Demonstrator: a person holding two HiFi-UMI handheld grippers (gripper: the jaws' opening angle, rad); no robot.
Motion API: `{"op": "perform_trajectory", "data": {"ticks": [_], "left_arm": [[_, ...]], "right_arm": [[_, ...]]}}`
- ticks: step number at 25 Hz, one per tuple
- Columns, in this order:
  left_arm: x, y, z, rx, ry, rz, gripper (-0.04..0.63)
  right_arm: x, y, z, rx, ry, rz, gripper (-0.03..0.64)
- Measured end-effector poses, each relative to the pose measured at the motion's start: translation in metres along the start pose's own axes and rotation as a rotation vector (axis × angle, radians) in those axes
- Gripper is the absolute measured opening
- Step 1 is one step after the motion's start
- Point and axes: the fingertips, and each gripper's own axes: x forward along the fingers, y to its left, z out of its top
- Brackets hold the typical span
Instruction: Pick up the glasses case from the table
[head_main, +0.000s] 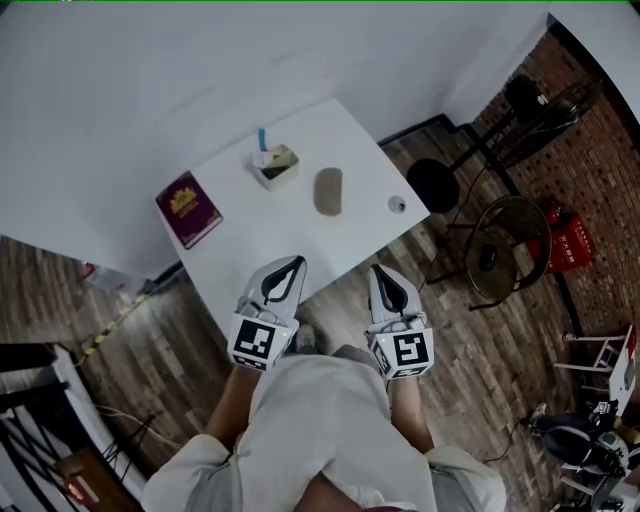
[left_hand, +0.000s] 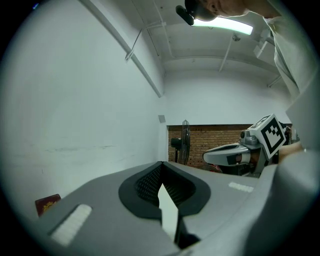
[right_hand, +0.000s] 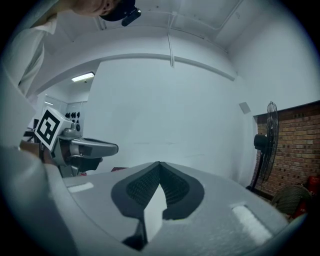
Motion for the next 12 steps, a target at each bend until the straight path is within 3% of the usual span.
{"op": "perform_trajectory", "data": {"ticks": [12], "left_arm": [[0.039,0.032,-0.012,-0.031,0.028,-0.006,0.018]], "right_arm": [[0.04,-0.017,0.0,0.003,0.015,-0.024,0.003]]}}
